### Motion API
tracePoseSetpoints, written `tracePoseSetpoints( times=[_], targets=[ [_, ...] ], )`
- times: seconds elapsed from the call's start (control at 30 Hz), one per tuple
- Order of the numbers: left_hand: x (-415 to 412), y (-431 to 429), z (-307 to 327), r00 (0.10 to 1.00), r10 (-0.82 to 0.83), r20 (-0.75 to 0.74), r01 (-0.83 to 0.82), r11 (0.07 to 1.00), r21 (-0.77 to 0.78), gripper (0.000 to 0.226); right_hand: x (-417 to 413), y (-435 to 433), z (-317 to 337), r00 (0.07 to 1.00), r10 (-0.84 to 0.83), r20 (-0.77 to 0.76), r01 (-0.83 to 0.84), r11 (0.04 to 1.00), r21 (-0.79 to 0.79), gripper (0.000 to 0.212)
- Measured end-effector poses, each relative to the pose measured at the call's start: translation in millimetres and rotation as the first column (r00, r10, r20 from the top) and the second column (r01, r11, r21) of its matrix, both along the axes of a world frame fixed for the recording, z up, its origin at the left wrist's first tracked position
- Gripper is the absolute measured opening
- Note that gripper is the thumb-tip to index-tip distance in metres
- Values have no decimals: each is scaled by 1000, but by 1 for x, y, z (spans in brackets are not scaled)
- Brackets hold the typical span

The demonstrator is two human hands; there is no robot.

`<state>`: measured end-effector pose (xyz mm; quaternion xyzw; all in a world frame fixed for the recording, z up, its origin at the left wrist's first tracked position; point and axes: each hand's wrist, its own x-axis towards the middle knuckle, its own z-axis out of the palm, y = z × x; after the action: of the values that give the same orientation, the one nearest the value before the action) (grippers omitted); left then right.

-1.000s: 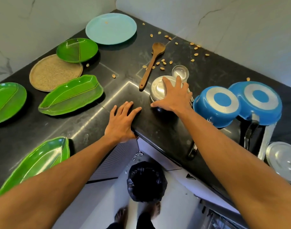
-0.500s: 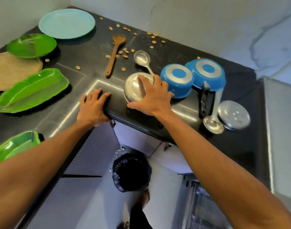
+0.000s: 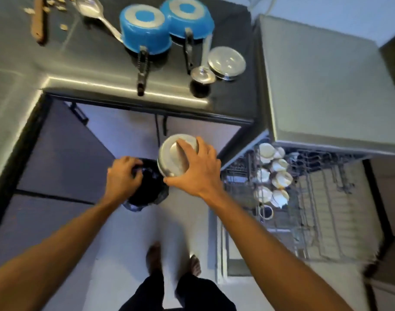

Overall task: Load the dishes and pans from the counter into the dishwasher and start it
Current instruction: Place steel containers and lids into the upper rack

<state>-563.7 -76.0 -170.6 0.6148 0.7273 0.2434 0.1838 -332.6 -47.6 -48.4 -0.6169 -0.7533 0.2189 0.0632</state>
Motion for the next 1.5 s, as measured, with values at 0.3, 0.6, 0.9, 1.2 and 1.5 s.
tracePoseSetpoints(
  times=[0.3, 0.6, 0.9, 1.2, 1.5],
  targets=[
    [222, -101, -53, 919, -172, 354, 304, 882, -360, 31, 212, -97, -81, 945, -305, 117, 325, 912, -252, 108],
    [368, -77, -76, 927, 27, 374, 184, 837, -516, 32, 367, -139, -161, 757, -647, 92, 629, 684, -370, 108],
    [430, -66, -90, 876, 187, 445, 97, 834, -543, 43, 370, -159, -223, 768, -602, 221, 639, 693, -332, 110],
    [428, -52, -107, 781, 323, 535, 53, 819, -571, 56, 345, -153, -244, 725, -641, 253, 689, 661, -297, 117],
    [442, -43, -104, 854, 197, 481, 85, 859, -505, 44, 347, -157, -253, 761, -568, 313, 641, 733, -228, 122]
  ],
)
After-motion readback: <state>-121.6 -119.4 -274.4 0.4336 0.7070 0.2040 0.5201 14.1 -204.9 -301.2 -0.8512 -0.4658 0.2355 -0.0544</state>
